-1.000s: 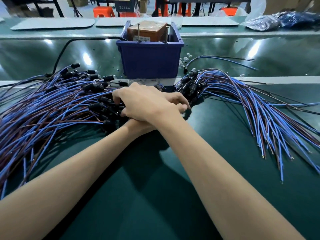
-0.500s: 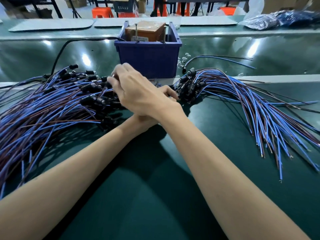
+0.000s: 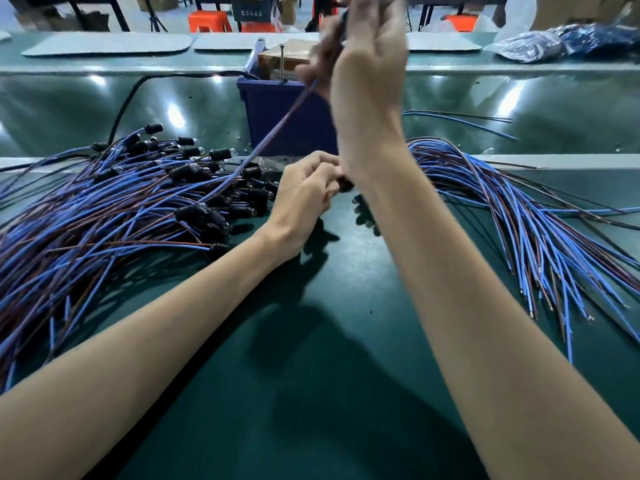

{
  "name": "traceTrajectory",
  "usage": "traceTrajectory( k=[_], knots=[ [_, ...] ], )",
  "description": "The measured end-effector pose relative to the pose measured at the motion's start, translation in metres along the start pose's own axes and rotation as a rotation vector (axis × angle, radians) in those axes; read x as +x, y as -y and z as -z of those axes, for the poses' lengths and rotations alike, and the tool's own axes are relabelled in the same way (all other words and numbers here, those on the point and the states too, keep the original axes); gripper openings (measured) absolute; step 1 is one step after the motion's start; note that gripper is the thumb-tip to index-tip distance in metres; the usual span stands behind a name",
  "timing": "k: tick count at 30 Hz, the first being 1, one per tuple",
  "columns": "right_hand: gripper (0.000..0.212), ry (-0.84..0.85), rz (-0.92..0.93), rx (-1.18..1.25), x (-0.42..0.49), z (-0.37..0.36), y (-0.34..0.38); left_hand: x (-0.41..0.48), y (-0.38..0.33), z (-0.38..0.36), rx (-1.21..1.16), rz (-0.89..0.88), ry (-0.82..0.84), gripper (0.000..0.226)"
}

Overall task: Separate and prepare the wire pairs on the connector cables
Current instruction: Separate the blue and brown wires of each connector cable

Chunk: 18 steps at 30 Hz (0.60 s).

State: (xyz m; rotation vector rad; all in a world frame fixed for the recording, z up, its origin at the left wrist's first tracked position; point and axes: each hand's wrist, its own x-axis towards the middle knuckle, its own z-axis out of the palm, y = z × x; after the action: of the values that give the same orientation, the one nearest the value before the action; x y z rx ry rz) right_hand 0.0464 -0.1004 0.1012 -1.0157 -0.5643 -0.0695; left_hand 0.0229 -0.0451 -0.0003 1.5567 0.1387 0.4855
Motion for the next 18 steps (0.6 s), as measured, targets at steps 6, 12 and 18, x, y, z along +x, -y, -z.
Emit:
traceTrajectory(
  k=[6,12,18],
  knots=[
    [0.043,-0.164,-0.025,-0.082,0.022,0.037,0.022,-0.003,-0.004,0.007,-0.172,-0.04,0.067,0.043],
    [0.023,-0.061,-0.067,-0.799,0.029,0.059,0.016,-0.004,-0.005,0.009,-0.23,-0.023,0.061,0.049],
    [0.02,-0.226,-0.011,-1.175,0.032,0.075,0.01,-0.002,-0.004,0.005,-0.224,0.035,-0.072,0.039]
  ],
)
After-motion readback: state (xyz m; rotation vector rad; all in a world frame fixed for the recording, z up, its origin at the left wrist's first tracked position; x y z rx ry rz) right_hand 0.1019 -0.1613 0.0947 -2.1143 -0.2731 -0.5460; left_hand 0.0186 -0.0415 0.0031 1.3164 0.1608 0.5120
